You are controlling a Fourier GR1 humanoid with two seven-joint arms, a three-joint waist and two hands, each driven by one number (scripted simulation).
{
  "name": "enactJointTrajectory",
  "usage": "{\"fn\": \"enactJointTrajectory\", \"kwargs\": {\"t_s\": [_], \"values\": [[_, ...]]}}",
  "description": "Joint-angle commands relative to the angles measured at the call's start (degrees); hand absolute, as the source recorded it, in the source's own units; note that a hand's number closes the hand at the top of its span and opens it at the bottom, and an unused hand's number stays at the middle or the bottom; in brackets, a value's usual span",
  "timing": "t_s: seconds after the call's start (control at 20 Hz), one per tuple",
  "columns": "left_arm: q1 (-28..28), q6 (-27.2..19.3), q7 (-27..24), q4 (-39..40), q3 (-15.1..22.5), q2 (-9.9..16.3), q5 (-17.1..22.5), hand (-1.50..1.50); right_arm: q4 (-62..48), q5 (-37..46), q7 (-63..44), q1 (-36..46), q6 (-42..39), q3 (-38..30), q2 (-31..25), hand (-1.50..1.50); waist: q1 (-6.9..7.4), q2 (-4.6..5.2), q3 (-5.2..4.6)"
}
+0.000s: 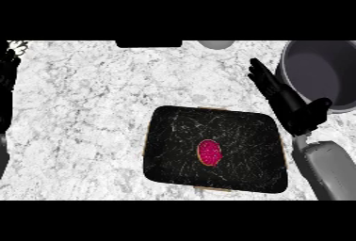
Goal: Pick the cupcake from the tray and place it in the pot
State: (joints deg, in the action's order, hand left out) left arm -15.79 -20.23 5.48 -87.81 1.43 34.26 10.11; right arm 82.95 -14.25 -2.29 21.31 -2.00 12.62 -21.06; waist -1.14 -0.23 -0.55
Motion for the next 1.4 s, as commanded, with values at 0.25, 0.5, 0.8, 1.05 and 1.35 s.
{"fn": "enactJointTrajectory", "kwargs": {"t_s": [0.25, 0.5, 0.8, 1.05, 1.35], "values": [[8.7, -1.3, -4.7, -1.1, 3.7, -11.1, 3.2, 0.00, 22.4, 12.4, 18.8, -3.4, 15.3, -10.2, -5.0, 1.50, -6.82, -3.54, 0.28], [13.1, -1.1, -7.2, -4.2, 5.3, -15.1, 5.0, 0.00, 20.0, 24.2, 17.8, -21.4, 34.9, -14.0, -0.3, -1.50, -5.70, -1.82, 0.51], [17.1, -1.1, -11.8, -4.8, 9.3, -18.3, 2.9, 0.00, 36.8, 35.9, 28.8, -38.0, 42.8, 1.4, 9.2, -1.50, -3.33, -1.29, 0.40], [17.4, 0.7, -13.3, -4.2, 10.9, -19.5, 3.1, 0.00, 36.5, 53.3, 22.8, -53.9, 46.9, 12.5, 11.3, -1.50, -1.60, -0.30, 0.20], [15.3, -0.6, -12.5, -4.9, 12.9, -20.5, 0.8, 0.00, 34.0, 69.2, 8.8, -64.3, 38.9, 14.6, 11.0, -1.50, -0.15, 0.68, 0.07]]}}
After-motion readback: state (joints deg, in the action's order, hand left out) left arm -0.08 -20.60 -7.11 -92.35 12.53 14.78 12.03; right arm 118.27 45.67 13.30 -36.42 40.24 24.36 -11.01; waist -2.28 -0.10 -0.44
